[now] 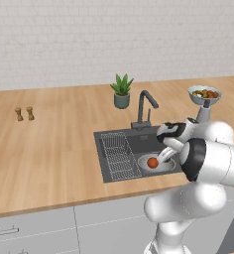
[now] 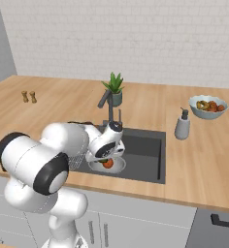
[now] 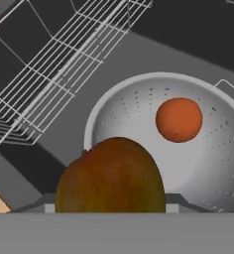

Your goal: Put the colander in the sink, put the mango, orange in the colander, and turn on the sink faucet and pour water over the colander.

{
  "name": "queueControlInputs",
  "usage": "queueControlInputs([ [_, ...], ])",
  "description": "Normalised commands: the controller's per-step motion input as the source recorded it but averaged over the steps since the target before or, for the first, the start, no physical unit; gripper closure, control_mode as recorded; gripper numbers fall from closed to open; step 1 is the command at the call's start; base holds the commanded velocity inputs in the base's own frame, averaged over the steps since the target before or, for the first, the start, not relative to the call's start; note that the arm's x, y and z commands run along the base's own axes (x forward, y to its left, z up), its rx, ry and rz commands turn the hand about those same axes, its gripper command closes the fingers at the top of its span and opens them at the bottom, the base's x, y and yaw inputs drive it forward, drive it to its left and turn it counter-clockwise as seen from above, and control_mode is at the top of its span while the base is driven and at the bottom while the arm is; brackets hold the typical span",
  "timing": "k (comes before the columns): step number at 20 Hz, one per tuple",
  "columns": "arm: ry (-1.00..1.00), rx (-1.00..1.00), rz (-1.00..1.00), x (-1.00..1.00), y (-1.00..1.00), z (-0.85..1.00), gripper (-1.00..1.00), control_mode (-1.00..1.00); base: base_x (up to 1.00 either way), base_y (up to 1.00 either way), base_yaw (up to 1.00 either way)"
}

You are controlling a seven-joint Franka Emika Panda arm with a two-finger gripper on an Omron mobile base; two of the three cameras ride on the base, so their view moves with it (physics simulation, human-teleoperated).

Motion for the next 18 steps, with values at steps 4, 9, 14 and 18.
queueControlInputs([
  [4, 0.0, 0.0, 0.0, 0.19, 0.16, -0.45, 1.0, -1.0, 0.0, 0.0, 0.0],
  [9, 0.0, 0.0, 0.0, 0.39, 0.01, -0.3, 1.0, -1.0, 0.0, 0.0, 0.0],
  [14, 0.0, 0.0, 0.0, 0.34, 0.0, -0.19, 1.0, -1.0, 0.0, 0.0, 0.0],
  [18, 0.0, 0.0, 0.0, 0.22, 0.0, -0.16, -1.0, -1.0, 0.0, 0.0, 0.0],
])
